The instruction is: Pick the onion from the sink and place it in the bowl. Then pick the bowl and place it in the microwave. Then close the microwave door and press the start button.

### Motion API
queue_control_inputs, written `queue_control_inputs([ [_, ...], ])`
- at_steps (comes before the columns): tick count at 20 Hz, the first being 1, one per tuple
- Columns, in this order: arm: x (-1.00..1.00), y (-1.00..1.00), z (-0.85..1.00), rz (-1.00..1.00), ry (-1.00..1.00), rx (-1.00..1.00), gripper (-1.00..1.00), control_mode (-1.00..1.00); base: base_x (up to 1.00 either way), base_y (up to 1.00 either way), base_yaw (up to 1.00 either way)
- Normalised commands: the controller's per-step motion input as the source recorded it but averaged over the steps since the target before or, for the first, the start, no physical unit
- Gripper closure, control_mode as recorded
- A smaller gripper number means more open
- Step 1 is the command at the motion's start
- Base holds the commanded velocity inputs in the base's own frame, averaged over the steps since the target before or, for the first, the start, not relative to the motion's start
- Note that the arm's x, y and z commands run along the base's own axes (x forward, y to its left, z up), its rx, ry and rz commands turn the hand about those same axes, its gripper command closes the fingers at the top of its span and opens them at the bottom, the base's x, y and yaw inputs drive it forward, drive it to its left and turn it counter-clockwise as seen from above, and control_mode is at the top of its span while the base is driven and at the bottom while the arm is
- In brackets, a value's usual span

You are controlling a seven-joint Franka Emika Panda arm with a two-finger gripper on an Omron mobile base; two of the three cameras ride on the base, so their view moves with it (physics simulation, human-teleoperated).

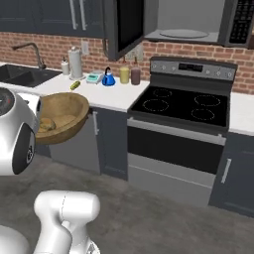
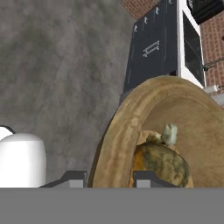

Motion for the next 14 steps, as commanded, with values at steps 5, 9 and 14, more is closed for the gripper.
queue_control_inputs([
  [5, 0.00, 0.00, 0.00, 0.00, 0.00, 0.00, 1.00, 1.00, 0.00, -1.00, 0.39],
  [9, 0.00, 0.00, 0.00, 0.00, 0.00, 0.00, 1.00, 1.00, 0.05, -1.00, 0.27],
  [14, 0.00, 0.00, 0.00, 0.00, 0.00, 0.00, 1.00, 1.00, 0.29, -1.00, 0.19],
])
